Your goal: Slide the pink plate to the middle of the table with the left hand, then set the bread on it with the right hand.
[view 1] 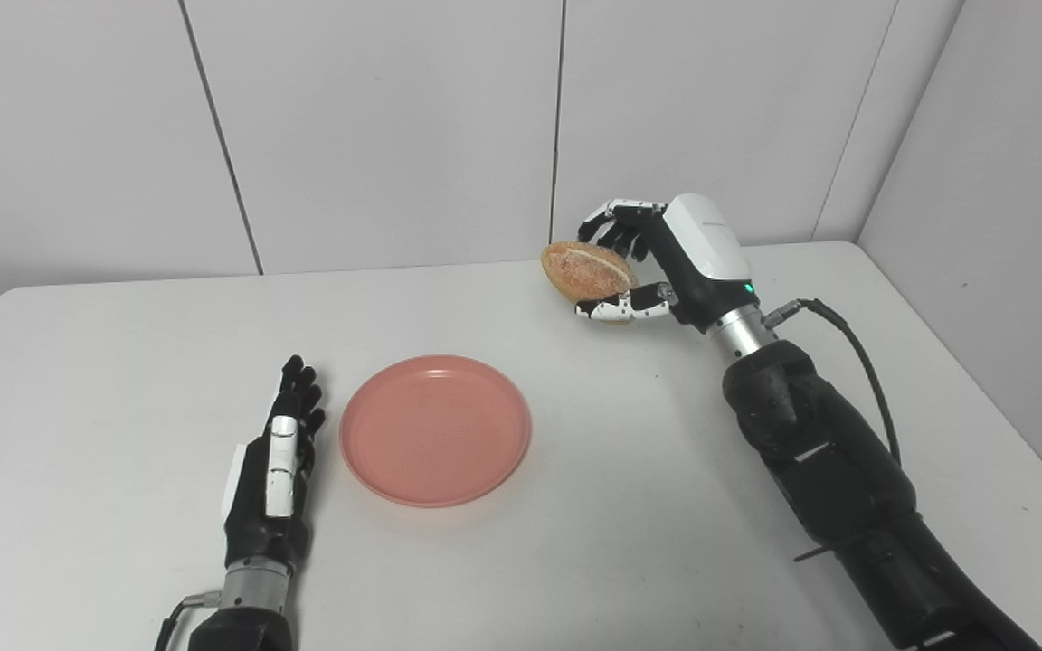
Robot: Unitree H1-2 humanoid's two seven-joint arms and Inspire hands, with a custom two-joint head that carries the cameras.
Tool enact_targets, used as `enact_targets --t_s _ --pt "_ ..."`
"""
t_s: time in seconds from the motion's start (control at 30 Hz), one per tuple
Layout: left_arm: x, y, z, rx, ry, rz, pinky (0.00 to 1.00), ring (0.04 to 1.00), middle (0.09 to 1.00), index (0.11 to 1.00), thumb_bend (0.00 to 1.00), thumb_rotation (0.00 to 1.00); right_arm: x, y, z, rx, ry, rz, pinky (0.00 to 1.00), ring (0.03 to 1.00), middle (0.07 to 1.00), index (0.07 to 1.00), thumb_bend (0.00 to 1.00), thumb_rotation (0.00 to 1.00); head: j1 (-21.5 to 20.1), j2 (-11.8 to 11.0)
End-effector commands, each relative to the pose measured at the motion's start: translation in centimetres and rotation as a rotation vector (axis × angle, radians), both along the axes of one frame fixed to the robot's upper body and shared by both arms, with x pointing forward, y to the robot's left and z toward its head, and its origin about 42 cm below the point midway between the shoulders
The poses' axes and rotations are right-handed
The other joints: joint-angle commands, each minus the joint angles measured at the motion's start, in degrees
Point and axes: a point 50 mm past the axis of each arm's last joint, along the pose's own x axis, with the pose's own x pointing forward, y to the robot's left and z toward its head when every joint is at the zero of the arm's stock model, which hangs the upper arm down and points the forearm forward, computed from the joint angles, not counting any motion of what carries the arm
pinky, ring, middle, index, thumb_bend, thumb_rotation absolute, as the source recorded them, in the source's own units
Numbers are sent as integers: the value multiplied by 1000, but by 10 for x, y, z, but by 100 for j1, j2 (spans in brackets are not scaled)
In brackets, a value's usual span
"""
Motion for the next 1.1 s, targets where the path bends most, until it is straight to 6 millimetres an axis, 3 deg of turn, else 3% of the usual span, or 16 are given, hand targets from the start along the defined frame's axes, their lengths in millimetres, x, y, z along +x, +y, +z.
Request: enact_targets --t_s 0.0,0.13,0.43,1.07 --pt "5 -7 15 9 -54 0 1000 1000 1000 1000 655 1000 1 14 27 30 -86 66 391 448 448 539 514 0 126 11" --pt "4 -12 16 23 -61 5 1000 1000 1000 1000 656 1000 -4 29 27 50 -75 87 441 456 446 538 514 0 365 36" --pt "5 -21 17 34 -46 1 1000 1000 1000 1000 661 1000 -6 57 26 64 -68 164 363 428 450 529 515 0 775 43" --pt "8 -28 18 55 -58 6 1000 1000 1000 1000 673 1000 -11 101 1 -9 20 297 375 450 450 536 514 0 930 92"
